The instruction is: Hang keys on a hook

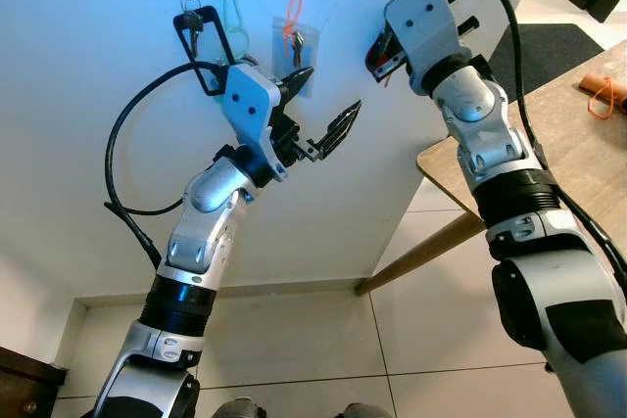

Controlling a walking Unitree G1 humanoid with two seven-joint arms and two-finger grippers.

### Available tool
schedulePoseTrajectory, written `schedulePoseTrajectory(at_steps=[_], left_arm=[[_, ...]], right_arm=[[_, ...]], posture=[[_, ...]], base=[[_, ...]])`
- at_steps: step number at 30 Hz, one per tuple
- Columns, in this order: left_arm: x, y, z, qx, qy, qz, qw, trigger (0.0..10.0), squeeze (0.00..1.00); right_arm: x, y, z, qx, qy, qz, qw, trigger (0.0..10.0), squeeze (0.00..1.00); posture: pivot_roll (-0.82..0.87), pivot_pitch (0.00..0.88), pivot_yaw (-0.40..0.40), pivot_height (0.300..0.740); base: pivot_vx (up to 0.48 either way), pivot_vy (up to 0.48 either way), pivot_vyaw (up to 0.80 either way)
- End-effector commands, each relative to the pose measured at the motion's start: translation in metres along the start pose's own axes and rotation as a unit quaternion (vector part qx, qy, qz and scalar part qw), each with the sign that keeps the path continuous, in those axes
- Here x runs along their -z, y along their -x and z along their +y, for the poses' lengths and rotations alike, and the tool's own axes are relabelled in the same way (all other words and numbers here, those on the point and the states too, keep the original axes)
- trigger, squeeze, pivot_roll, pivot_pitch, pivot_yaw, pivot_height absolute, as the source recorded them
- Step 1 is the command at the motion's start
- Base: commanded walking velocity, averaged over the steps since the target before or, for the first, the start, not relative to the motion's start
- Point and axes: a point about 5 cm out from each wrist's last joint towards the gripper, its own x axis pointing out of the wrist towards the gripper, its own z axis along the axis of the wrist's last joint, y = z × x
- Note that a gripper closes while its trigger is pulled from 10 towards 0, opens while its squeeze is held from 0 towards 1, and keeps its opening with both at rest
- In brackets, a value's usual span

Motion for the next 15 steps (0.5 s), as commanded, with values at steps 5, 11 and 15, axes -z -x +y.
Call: schedulePoseTrajectory(at_steps=[5, 11, 15], left_arm=[[-0.0040, -0.0051, -0.0046, 0.009, 0.006, -0.008, 1.000, 10.0, 0.00], [-0.0038, -0.0057, -0.0046, 0.011, 0.005, -0.006, 1.000, 10.0, 0.00], [-0.0038, -0.0056, -0.0037, 0.009, 0.004, -0.005, 1.000, 10.0, 0.00]], right_arm=[[0.0039, -0.0004, 0.0020, -0.012, -0.003, 0.009, 1.000, 10.0, 0.00], [0.0023, -0.0007, -0.0006, -0.007, -0.018, 0.004, 1.000, 10.0, 1.00], [0.0008, -0.0011, -0.0012, -0.004, -0.007, 0.001, 1.000, 10.0, 0.55]], posture=[[0.06, 0.083, -0.011, 0.740], [0.06, 0.081, -0.011, 0.740], [0.07, 0.078, -0.010, 0.740]], base=[[0.000, 0.000, 0.00], [0.000, 0.000, 0.00], [0.000, 0.000, 0.00]])
